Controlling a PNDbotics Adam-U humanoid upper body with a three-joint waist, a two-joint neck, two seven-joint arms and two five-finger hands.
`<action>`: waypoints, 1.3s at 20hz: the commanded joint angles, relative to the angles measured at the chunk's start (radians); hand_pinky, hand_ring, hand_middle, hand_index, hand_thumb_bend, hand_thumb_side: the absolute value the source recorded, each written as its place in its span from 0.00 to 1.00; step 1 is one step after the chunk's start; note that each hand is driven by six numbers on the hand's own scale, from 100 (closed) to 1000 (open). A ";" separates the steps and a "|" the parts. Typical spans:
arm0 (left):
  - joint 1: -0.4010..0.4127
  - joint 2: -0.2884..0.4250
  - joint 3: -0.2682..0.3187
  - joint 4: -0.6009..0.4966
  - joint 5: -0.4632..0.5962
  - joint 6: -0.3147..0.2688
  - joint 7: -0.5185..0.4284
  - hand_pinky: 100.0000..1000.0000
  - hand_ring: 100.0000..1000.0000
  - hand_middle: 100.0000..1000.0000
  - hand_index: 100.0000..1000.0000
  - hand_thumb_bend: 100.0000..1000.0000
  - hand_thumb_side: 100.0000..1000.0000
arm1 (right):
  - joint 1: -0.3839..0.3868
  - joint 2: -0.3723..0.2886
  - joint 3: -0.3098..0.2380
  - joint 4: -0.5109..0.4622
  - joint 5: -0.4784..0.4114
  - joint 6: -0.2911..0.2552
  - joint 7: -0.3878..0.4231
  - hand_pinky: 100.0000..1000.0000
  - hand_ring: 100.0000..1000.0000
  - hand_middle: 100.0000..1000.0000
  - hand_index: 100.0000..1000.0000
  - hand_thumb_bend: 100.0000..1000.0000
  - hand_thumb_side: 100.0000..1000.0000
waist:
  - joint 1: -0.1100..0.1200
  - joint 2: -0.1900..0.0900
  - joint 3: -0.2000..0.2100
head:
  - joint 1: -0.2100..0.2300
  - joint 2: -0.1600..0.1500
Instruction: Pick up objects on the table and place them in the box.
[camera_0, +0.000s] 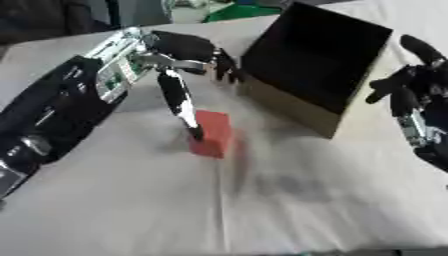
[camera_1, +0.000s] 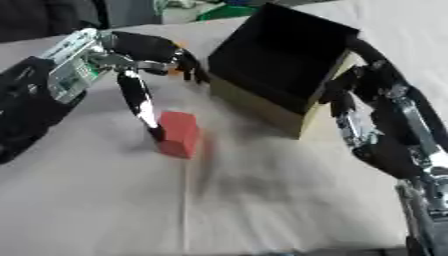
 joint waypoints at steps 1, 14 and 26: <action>-0.006 0.042 -0.018 0.006 -0.003 -0.350 -0.351 0.74 0.65 0.70 0.92 0.95 0.64 | -0.008 -0.013 0.001 -0.007 0.006 -0.002 0.003 0.74 0.52 0.47 1.00 0.00 0.47 | -0.002 -0.021 0.000 | -0.006 -0.012; 0.023 0.031 -0.010 0.024 -0.029 -0.350 -0.351 0.70 0.60 0.64 0.88 0.83 0.64 | -0.006 -0.013 0.001 -0.005 0.008 -0.003 0.003 0.74 0.52 0.47 1.00 0.00 0.47 | -0.001 -0.022 -0.003 | -0.015 -0.018; -0.001 0.015 0.235 -0.025 0.134 -0.350 -0.351 0.60 0.40 0.40 0.74 0.26 0.14 | -0.003 -0.011 -0.004 -0.005 0.010 -0.003 0.000 0.74 0.52 0.47 1.00 0.00 0.47 | -0.008 -0.023 0.004 | -0.024 -0.023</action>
